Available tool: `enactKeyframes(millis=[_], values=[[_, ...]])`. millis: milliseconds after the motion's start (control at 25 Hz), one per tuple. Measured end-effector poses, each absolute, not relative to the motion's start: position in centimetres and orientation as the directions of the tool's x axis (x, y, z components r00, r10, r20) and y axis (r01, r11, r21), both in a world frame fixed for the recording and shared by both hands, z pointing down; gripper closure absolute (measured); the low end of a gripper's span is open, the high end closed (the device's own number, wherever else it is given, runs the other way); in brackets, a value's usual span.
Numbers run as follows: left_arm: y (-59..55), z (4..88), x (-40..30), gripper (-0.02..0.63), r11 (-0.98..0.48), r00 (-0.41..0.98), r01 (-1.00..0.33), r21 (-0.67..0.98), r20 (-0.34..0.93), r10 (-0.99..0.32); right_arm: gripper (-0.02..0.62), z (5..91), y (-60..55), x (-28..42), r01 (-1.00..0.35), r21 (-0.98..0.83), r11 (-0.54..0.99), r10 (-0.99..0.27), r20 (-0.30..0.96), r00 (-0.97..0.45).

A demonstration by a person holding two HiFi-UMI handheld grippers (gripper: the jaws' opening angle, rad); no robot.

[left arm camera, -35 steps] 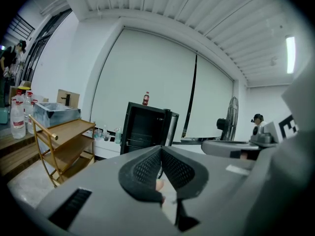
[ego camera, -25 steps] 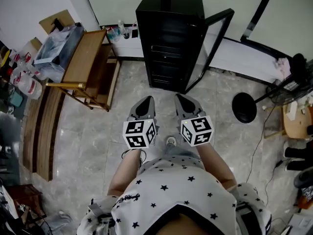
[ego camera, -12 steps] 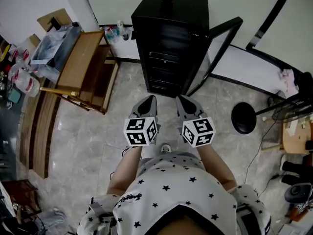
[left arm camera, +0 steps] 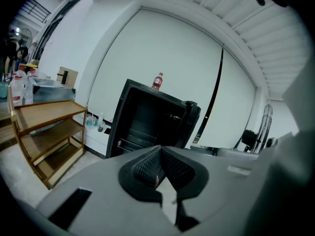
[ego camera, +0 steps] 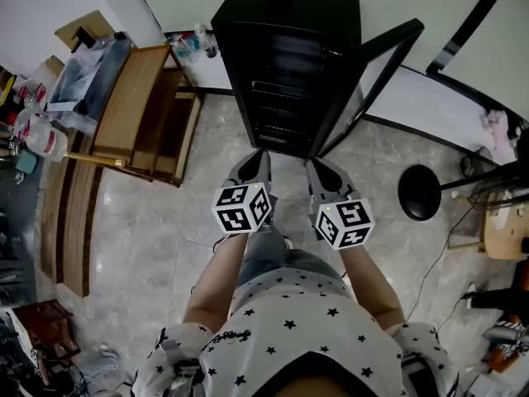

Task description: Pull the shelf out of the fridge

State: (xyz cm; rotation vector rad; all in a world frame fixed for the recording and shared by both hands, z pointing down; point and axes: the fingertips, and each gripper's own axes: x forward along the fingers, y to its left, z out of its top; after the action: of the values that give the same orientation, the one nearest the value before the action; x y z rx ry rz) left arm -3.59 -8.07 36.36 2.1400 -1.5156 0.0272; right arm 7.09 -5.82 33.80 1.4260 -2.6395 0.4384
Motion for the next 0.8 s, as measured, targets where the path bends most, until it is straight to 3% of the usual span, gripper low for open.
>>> enactKeyframes(millis=[480, 800], values=[[-16.8, 41.8, -4.0, 0.594, -0.193, 0.404, -0.768, 0.611, 0.228, -0.886, 0.601, 36.9, -9.9, 7.7, -0.856, -0.220, 0.467, -0.822, 0.248, -0.512], [-22.5, 46.3, -3.4, 0.594, -0.163, 0.445, -0.556, 0.815, 0.126, -0.886, 0.601, 39.4, -12.8, 7.4, -0.866, -0.205, 0.456, -0.831, 0.251, -0.497]])
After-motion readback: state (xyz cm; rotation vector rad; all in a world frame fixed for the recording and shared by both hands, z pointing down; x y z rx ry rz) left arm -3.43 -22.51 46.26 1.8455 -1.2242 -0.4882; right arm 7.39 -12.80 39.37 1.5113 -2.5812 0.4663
